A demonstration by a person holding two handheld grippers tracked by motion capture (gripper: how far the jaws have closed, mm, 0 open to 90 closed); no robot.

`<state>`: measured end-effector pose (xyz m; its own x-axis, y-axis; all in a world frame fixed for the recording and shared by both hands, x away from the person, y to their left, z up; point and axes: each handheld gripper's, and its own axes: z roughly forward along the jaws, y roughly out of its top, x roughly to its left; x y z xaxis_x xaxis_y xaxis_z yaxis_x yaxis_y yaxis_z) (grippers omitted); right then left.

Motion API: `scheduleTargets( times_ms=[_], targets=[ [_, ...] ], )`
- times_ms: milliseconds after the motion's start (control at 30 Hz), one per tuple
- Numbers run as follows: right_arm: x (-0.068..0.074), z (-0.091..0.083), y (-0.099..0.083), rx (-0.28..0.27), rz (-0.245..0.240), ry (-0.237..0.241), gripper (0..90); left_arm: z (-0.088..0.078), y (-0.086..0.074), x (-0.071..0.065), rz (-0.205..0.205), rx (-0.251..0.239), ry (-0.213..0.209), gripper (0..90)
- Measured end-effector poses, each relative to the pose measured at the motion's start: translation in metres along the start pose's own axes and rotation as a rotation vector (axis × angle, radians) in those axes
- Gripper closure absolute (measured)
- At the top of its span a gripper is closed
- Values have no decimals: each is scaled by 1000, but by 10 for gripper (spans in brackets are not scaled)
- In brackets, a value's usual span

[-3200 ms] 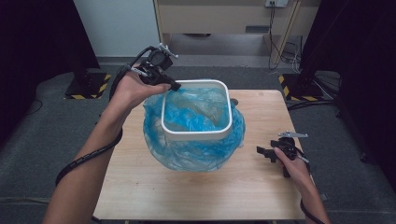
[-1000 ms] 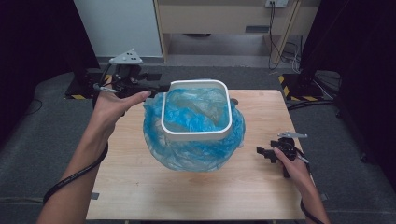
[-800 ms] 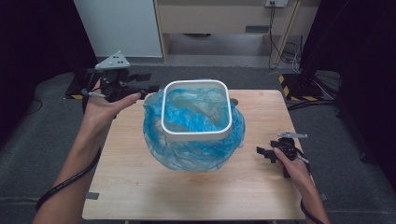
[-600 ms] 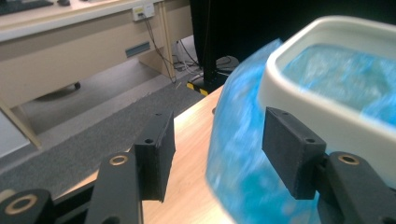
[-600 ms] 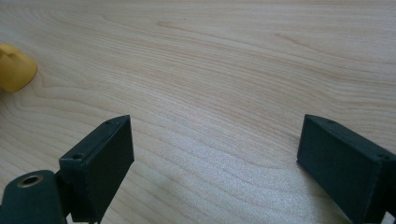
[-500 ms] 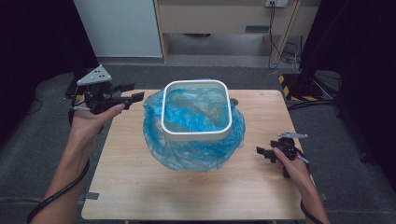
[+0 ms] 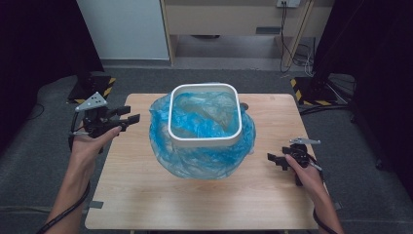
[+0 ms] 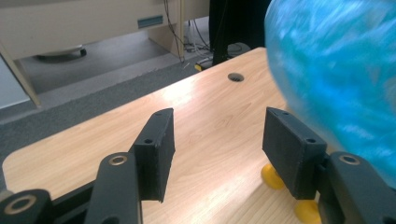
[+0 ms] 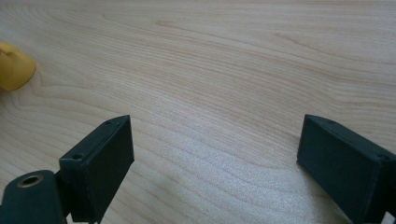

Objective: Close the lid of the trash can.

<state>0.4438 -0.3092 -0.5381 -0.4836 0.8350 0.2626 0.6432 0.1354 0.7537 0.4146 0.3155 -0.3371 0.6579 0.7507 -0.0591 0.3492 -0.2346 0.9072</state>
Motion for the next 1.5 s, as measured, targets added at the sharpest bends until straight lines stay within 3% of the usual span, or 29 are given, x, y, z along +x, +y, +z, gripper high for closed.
scheduleTargets(
  times_ms=[467, 800, 1033, 1500],
  targets=[
    [0, 0, 0, 0, 0, -2, 106, 22, -36, 2, -27, 75, 4, 397],
    [0, 0, 0, 2, 0, -1, 106, 37, -47, 1, -36, 115, 37, 184],
    [0, 0, 0, 2, 1, 0, 105, 45, -53, 2, -47, 142, 54, 82],
    [1, 0, 0, 4, 0, 0, 104, 62, -72, 3, -46, 183, 67, 49]
  ],
)
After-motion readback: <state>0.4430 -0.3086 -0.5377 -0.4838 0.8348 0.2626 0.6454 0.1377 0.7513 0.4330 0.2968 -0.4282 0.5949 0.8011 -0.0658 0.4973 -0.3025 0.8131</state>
